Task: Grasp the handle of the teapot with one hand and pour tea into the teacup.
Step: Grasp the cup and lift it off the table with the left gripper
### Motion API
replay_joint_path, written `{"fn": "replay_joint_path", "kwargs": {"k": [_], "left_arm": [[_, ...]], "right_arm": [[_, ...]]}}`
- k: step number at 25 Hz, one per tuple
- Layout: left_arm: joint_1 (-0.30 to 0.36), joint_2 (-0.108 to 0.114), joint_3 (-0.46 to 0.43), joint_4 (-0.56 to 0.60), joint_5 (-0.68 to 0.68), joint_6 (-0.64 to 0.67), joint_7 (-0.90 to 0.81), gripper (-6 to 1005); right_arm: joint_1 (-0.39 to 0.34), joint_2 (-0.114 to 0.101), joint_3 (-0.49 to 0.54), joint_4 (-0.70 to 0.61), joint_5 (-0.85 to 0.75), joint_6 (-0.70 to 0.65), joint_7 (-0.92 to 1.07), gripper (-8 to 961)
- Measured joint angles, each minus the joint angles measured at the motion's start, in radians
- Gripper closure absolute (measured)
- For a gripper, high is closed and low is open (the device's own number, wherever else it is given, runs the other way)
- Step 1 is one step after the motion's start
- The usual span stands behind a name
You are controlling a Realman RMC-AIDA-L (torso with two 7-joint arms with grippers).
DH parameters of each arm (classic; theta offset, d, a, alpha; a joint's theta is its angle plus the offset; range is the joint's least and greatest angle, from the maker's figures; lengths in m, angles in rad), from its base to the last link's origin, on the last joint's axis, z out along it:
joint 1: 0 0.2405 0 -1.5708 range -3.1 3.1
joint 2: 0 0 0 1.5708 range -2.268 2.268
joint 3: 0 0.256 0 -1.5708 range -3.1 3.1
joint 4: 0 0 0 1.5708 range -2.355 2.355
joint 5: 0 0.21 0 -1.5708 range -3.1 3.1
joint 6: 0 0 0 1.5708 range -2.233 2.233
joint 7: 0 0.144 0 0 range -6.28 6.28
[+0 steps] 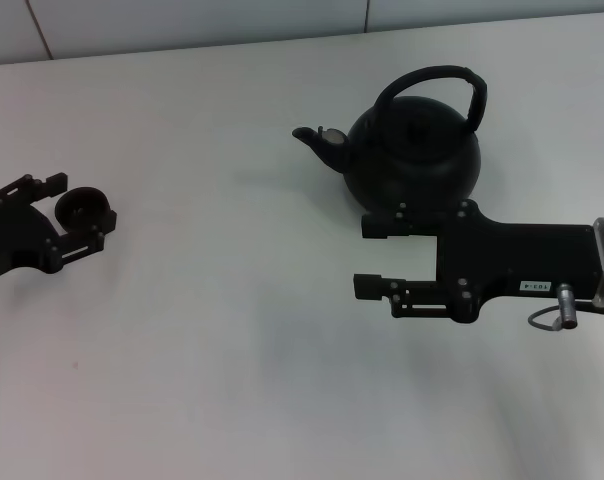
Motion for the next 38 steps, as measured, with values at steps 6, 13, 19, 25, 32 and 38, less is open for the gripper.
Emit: {"fn": "replay_joint_path", "kwargs": {"k": [6,13,19,25,32,38], "left_arm": [[0.002,0.002,0.000,0.000,0.004,-0.041,0.001,217],[0.002,0.005,0.005,0.000,0.031,-0.064,0.001,220],[0.000,0.004,0.036,0.000,0.056,-0.104,-0.004,223],[-0.009,0.002,0.051,0.000,0.052,-0.154,-0.005,225],[-0.021,0.001,0.051,-0.001,0.050,-0.157,-0.001,228],[-0.043,0.003,0.051,-0.032,0.057,-0.185,0.002,231]], "right_arm": [[0.006,0.000,0.000,0.000,0.001,0.000,0.000,276],[0.013,0.000,0.000,0.003,0.001,0.006,0.000,276],[0.014,0.000,0.000,0.003,0.001,0.008,0.001,277],[0.015,0.000,0.000,0.006,0.001,0.008,0.004,277],[0.015,0.000,0.000,0.006,0.001,0.008,0.007,275],[0.018,0.000,0.000,0.006,0.001,0.008,0.008,275]]}}
